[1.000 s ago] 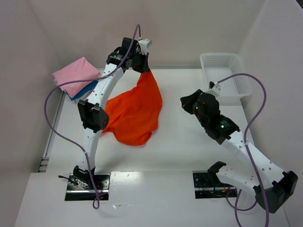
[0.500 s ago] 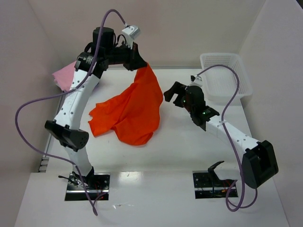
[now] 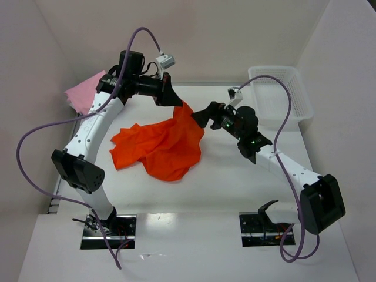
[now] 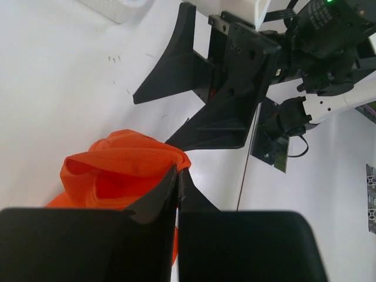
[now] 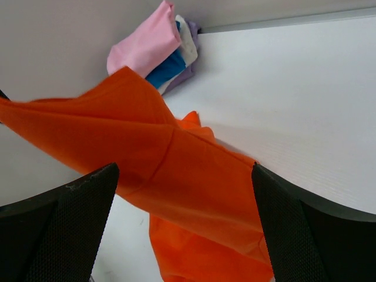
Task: Fold and stack the t-shirts
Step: Flatten out the tshirt
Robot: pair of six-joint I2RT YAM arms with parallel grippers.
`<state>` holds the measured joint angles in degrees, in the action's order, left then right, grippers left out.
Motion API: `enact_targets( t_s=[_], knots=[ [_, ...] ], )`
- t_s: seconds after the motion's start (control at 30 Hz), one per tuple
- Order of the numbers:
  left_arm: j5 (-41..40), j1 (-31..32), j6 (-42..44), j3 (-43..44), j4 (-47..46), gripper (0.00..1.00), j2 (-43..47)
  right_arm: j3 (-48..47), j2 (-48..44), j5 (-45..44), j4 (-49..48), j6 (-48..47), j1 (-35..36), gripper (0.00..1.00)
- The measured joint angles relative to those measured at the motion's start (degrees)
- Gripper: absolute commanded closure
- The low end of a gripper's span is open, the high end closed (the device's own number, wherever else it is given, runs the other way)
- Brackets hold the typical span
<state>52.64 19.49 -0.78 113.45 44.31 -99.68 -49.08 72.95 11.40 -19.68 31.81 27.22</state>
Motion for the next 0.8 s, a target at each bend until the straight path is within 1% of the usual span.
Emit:
enact_targets(
  t_s=[0.1,0.23,0.37,0.47,0.7,0.8],
  knots=[
    [1.49,-0.63,0.63,0.02,-0.07,1.00,0.37,2.29,-1.60,0.70,-0.22,-1.01,-0.02,0.01],
    [4.07,-1.36,0.79,0.02,-0.22,1.00,0.79,6.58,-8.52,0.48,0.98,-4.52,-0.07,0.01],
    [8.02,-1.53,1.95,0.02,-0.22,1.00,0.96,7.32,-12.41,1.68,0.13,-8.28,-0.11,0.01],
    [10.82,-1.53,2.49,0.02,-0.20,1.00,0.98,7.32,-11.45,2.62,-0.81,-10.80,-0.11,0.01],
    [14.69,-1.77,3.72,-1.62,-0.13,1.00,2.40,4.02,-1.90,6.56,-0.63,-16.61,-0.11,0.01],
    [15.63,-1.86,3.80,-2.14,-0.13,1.00,3.26,2.45,0.61,8.68,-0.87,-17.92,-0.11,0.01]
  ],
)
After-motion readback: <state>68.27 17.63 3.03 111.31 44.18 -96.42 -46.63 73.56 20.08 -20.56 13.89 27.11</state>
